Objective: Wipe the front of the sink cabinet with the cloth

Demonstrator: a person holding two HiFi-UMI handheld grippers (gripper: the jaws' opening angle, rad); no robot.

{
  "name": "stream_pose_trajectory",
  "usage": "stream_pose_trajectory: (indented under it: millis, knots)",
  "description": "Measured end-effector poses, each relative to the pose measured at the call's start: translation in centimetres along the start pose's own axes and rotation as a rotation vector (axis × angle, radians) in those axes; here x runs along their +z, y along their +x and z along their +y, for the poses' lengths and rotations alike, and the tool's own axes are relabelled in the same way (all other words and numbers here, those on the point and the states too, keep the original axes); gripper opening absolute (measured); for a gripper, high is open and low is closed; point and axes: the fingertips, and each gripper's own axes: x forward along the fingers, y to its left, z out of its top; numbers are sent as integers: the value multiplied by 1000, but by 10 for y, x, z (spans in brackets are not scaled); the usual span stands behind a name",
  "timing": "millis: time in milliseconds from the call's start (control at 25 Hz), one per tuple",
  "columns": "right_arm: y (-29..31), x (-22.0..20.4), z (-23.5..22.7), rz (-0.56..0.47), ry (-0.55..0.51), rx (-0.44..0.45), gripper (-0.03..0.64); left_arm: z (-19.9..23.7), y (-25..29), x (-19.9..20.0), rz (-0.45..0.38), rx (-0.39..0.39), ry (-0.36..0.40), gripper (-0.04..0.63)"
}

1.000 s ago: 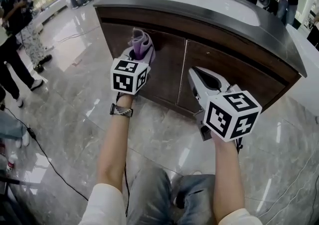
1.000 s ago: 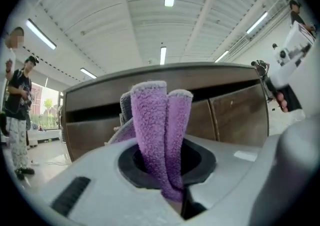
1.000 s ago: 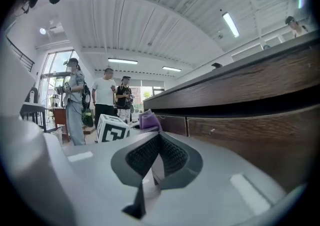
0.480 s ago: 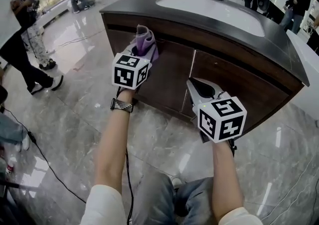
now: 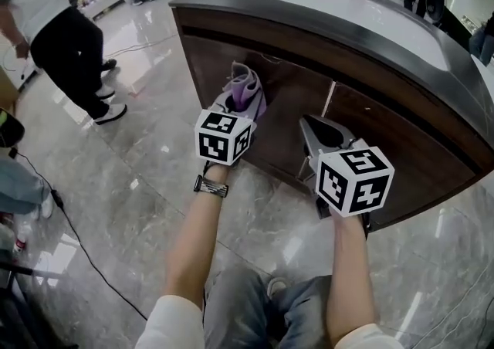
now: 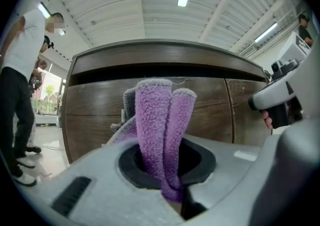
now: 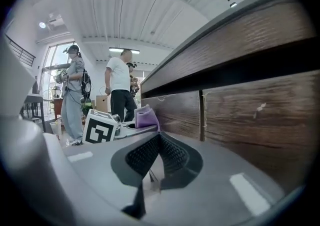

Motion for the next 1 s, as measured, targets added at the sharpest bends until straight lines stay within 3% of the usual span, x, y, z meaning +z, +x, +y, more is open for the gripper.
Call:
stream_pose_trajectory:
  millis: [480,800,1000]
  knots:
    - [23,11,7,-36,34,-12,6,-2,6,-77,81,-19,7,52]
    - [33,15,15,-54,58,-3,6,-2,13,-159,195,-19,-64,52]
    - [39,16,21,-55,52,-1,6,0,17,-201,233,20,-113,52]
